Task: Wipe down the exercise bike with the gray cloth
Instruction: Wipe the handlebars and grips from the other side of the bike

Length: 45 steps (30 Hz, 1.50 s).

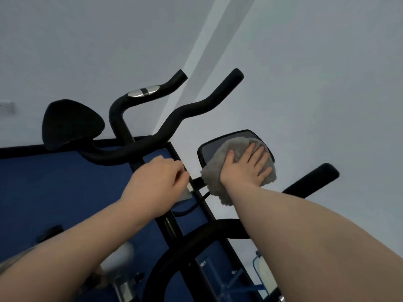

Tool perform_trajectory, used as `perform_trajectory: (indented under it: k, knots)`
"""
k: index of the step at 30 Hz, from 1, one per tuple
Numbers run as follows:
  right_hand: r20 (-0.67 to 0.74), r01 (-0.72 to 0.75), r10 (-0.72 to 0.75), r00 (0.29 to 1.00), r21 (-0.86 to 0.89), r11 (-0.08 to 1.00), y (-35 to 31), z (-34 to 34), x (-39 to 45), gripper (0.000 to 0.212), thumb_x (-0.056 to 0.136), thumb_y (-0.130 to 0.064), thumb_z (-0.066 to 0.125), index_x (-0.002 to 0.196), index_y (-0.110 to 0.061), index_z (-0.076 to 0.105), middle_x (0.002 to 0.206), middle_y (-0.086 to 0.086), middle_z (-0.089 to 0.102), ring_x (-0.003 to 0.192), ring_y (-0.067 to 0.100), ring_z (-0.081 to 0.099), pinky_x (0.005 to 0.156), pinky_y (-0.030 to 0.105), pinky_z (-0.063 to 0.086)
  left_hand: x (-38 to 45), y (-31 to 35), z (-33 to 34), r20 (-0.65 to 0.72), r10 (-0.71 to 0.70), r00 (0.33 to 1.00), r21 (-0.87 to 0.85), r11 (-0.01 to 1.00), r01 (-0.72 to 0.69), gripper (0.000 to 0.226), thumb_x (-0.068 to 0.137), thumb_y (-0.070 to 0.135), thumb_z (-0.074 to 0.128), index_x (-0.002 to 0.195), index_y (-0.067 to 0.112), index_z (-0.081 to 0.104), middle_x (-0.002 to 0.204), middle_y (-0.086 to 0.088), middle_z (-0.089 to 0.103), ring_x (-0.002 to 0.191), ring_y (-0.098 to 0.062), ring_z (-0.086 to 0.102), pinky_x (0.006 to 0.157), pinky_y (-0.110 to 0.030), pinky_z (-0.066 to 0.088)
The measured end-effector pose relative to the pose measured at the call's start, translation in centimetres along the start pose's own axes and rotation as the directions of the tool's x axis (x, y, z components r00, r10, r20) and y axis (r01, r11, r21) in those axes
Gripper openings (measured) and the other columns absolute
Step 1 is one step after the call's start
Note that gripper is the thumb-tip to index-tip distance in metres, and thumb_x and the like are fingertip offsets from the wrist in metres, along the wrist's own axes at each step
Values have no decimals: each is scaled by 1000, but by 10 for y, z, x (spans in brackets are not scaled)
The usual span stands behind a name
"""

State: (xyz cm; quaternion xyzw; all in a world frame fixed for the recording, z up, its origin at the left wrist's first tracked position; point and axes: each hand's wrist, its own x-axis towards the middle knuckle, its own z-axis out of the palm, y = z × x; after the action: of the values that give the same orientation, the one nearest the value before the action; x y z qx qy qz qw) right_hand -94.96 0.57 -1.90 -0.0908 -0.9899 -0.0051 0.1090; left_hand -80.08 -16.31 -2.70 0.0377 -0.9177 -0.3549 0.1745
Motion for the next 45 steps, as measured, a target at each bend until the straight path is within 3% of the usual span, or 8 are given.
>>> perform_trajectory:
  k: [3,10,17,26,29,33,41,45]
  knots:
    - [-54,-58,58,997,12,998,-5,-11,21,69,100,-50,12,154,-16,-12,162,6,-16,148,22,-18,119,49,-11,1,1,0,-11,2,1000,-1,1000,-3,33,98,40,40,69,27,47,66,11,48,76,-7,44,61,-27,41]
    - [-50,381,-385,921,-73,922,-30,10,-6,65,100,-51,7,155,-21,-11,162,2,-15,149,21,-16,117,47,-14,1,0,1,-10,-13,1000,-3,1000,13,34,98,40,42,65,30,42,65,11,47,74,-6,43,59,-26,34]
    - [-73,-38,39,997,15,999,-12,-6,31,68,100,-49,13,155,-15,-10,163,5,-14,149,22,-16,119,51,-9,2,0,3,-3,-17,1000,32,999,17,31,99,42,39,74,27,51,68,12,49,79,-8,45,64,-28,39]
    - [-6,375,-379,926,-124,919,-12,6,7,70,97,-57,7,154,-21,-13,162,2,-17,148,21,-18,116,48,-14,1,0,1,-6,-41,999,11,999,41,31,99,40,42,72,26,50,68,12,49,78,-7,44,61,-26,35]
    - [68,318,-311,948,-137,938,4,-12,37,72,97,-57,7,154,-19,-14,162,3,-18,148,21,-18,119,47,-11,0,1,1,-9,-39,999,23,999,39,33,100,39,41,72,24,52,68,11,50,77,-7,44,61,-27,38]
    - [-51,140,-142,989,-42,989,-30,-8,38,68,101,-49,11,155,-14,-9,163,9,-13,149,24,-15,120,50,-7,2,4,2,-21,-26,999,72,997,27,35,101,38,39,74,20,53,70,8,52,78,-11,46,67,-33,47]
    - [34,574,-575,817,-127,809,2,-3,11,66,99,-53,7,155,-23,-10,163,-3,-13,149,15,-15,120,44,-9,-2,2,0,-13,-45,999,34,998,46,29,100,37,42,76,25,51,70,12,48,79,-7,43,63,-26,35]
    - [-24,388,-393,919,-108,915,11,-13,36,64,101,-49,11,155,-21,-8,163,-2,-11,149,15,-13,120,45,-9,0,3,1,-18,-36,999,62,997,37,31,100,38,41,75,24,51,71,12,48,79,-8,44,62,-26,37]
